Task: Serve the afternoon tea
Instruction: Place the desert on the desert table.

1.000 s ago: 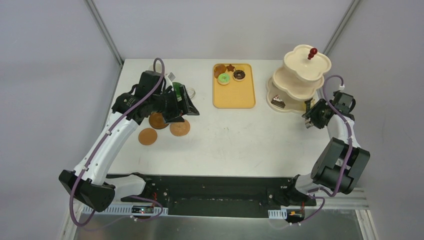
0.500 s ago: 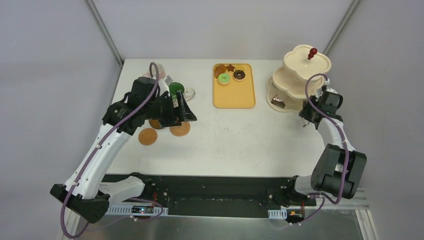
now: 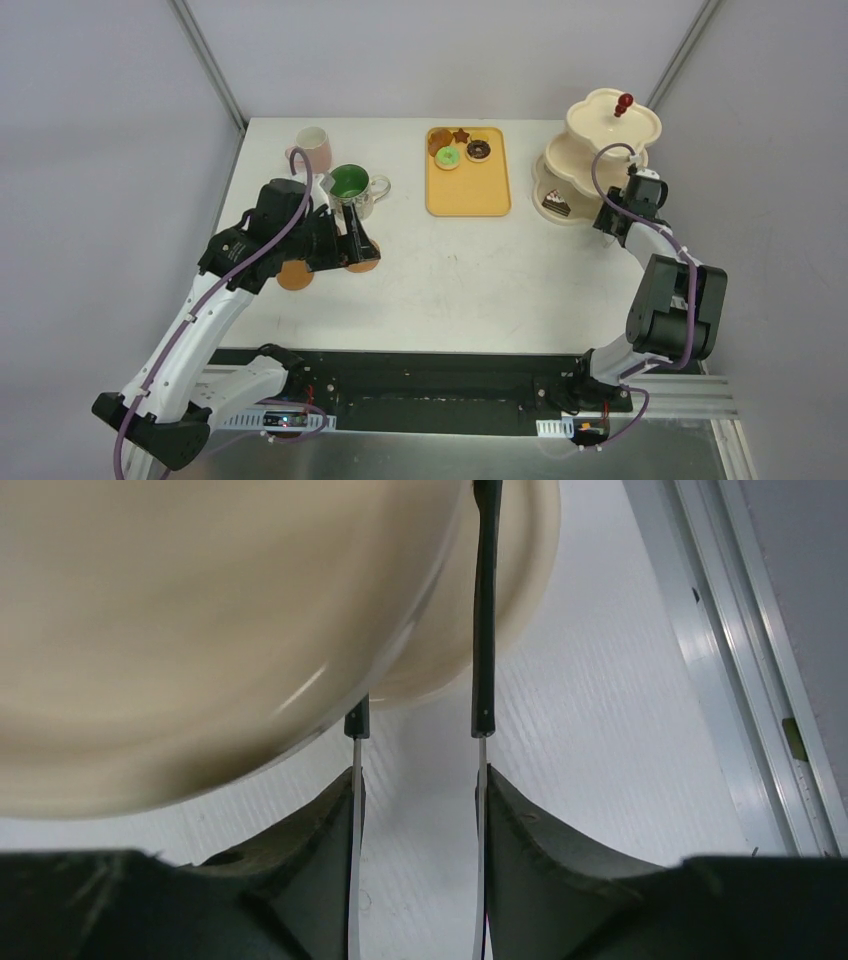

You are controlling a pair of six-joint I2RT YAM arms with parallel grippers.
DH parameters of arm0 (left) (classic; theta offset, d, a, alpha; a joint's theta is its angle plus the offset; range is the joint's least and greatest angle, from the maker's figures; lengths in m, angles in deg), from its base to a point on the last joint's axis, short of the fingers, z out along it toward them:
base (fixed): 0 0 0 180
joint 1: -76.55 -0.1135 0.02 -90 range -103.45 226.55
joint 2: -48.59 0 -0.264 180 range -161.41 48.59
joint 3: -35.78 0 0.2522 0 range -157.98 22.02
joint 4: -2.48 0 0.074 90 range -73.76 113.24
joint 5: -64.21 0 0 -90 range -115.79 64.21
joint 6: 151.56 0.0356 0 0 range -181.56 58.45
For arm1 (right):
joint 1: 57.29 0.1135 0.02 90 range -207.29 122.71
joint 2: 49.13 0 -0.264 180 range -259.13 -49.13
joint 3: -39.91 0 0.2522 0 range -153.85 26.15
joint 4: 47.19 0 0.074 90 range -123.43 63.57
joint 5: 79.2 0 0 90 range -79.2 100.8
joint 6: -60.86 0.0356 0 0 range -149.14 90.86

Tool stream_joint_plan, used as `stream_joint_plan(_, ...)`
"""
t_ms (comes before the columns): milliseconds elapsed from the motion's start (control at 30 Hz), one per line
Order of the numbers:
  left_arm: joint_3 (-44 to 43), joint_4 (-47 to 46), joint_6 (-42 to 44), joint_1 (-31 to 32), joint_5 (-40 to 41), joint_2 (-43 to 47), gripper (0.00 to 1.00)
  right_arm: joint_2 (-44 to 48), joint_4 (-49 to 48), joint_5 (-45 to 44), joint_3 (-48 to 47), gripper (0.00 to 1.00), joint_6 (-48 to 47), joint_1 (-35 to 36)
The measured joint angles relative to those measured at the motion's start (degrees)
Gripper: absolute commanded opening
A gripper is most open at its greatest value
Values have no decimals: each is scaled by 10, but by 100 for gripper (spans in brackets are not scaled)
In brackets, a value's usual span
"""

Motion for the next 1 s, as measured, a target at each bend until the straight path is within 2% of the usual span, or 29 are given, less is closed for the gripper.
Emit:
stream_joint_plan(167, 5, -2, 7, 0, 5, 9, 80, 0, -21, -25, -1, 31, -5, 11)
stream_joint_plan(300, 5, -3, 15, 0, 5, 7, 81, -15, -22, -39, -16, 47, -5, 16)
stream_joint_plan(433, -1, -2, 19, 0, 10, 2, 81, -28, -23, -57, -29, 55, -6, 23)
stream_joint_plan(567, -4, -2, 19, 0, 16, -2, 81, -30, -23, -69, -31, 57, -10, 30)
stream_joint_plan(1000, -7, -4, 19, 0, 19, -12, 81, -7, -21, -95, -5, 55, -9, 38)
